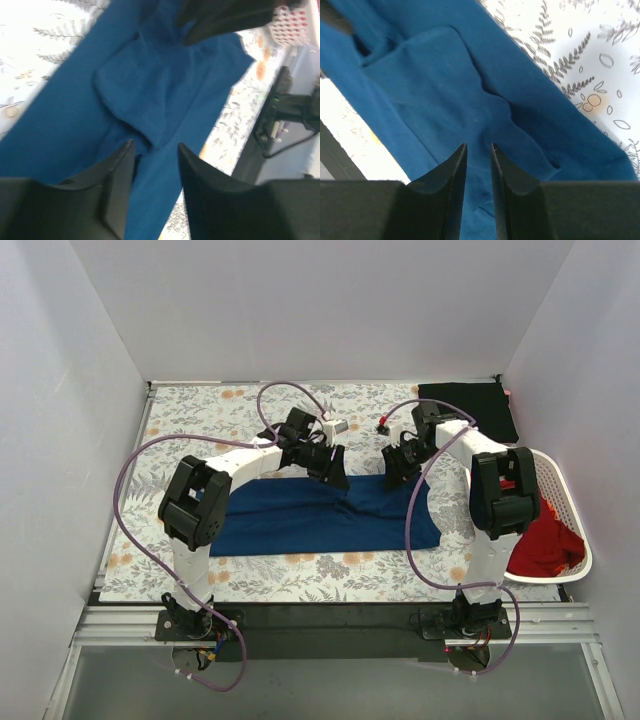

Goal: Fold and stack the t-shirts
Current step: Fold the tshirt

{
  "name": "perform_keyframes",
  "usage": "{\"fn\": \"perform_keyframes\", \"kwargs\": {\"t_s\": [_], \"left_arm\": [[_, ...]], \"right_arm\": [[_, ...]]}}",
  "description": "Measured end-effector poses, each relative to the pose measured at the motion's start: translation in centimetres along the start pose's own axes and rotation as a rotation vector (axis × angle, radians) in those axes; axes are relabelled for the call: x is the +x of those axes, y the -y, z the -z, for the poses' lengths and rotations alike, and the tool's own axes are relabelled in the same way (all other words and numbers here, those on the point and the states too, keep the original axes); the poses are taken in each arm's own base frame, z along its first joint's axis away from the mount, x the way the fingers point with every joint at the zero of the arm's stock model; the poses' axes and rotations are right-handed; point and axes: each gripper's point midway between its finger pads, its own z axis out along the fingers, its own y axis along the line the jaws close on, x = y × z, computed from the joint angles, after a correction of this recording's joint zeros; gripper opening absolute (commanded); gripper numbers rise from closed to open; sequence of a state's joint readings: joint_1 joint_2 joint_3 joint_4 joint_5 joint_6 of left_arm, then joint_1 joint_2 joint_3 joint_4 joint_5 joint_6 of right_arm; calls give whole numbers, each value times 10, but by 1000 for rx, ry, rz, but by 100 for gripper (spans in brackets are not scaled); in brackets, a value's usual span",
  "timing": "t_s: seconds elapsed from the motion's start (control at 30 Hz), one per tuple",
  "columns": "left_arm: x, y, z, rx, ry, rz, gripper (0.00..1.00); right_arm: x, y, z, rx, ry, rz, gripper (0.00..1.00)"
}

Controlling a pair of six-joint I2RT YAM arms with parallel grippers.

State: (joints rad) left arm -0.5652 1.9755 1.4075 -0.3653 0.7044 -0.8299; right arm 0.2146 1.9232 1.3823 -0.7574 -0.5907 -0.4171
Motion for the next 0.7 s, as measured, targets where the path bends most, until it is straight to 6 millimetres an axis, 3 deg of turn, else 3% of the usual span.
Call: {"fn": "perform_keyframes", "kwargs": {"t_s": [0.17, 0.27, 0.4, 0.5, 0.7], "left_arm": [[25, 10, -4, 99, -45, 76, 44], [46, 8, -6, 112, -84, 133, 44], [58, 6, -8, 114, -98, 163, 44], [55, 7, -8, 118, -84, 155, 45], [31, 15, 1, 110, -5, 93, 50]], "right_arm": [[13, 9, -10, 16, -42, -35, 32], [16, 12, -12, 26, -56, -45, 32], [19, 14, -14, 32, -64, -48, 32], [19, 15, -14, 36, -64, -46, 31], [20, 16, -15, 40, -65, -44, 31]]}}
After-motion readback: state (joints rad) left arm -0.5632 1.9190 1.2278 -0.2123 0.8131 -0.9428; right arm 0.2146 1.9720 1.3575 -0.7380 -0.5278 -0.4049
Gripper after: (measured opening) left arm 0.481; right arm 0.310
